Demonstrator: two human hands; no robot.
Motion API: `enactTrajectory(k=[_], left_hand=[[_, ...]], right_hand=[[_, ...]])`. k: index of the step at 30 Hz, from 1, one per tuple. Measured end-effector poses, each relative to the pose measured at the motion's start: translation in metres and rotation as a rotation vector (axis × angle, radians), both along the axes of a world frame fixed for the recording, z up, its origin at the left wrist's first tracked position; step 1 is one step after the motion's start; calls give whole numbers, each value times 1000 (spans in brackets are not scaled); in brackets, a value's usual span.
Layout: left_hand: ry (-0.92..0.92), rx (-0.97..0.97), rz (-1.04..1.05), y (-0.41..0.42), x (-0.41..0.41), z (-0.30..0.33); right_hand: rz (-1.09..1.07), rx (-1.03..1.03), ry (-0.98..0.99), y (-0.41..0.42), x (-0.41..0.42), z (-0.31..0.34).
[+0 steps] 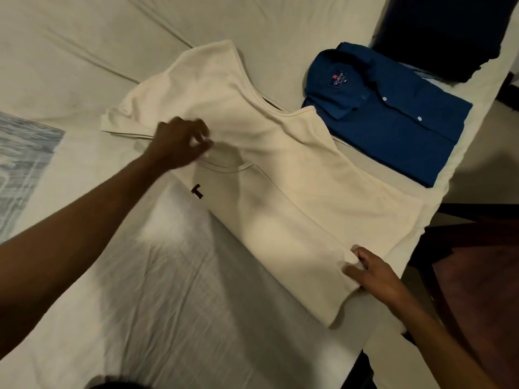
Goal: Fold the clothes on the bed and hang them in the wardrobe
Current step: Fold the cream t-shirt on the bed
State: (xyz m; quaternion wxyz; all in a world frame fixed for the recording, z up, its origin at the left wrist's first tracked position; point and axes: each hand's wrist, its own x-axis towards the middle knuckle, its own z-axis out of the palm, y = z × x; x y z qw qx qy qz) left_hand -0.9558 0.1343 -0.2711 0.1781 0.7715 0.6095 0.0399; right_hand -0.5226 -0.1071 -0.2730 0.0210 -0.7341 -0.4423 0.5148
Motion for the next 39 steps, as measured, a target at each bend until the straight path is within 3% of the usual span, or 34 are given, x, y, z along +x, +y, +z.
enactTrajectory(k=[3,7,9,13,15,18,20,24,27,28,31,34,37,39], left_hand=[[175,-174,-285,-21,30,-16],[205,-118,-304,-23,22,-26],[258,-100,-295,-15,8,-23],[438,63,-262,-5,-33,-16],[479,121,-187,1,-54,-14],[494,137,-26,12,-83,-14],[426,113,132,20,-100,-11],[196,-6,448,38,-124,3],[-333,-228,532,52,-143,22],[-427,-283,546,58,-147,27],[-406,-280,570,77,-155,28],[-179,-121,654,86,-153,12],[-292,100,843,73,-150,-4],[-391,133,1002,62,-151,-17]], right_hand=[[-85,20,-44,0,-2,-2],[-223,49,-171,-3,-6,-7],[-140,105,-349,-5,-10,-4],[281,512,-801,-15,-31,-6],[401,671,-747,-14,-65,-11],[628,791,-500,-3,-124,-21],[745,767,-391,14,-162,-27],[779,728,-309,62,-218,-36],[827,729,-283,92,-242,-42],[849,727,-282,99,-247,-45],[913,714,-305,110,-255,-52],[939,736,-321,108,-255,-60],[951,784,-334,103,-253,-66],[959,799,-334,104,-253,-67]])
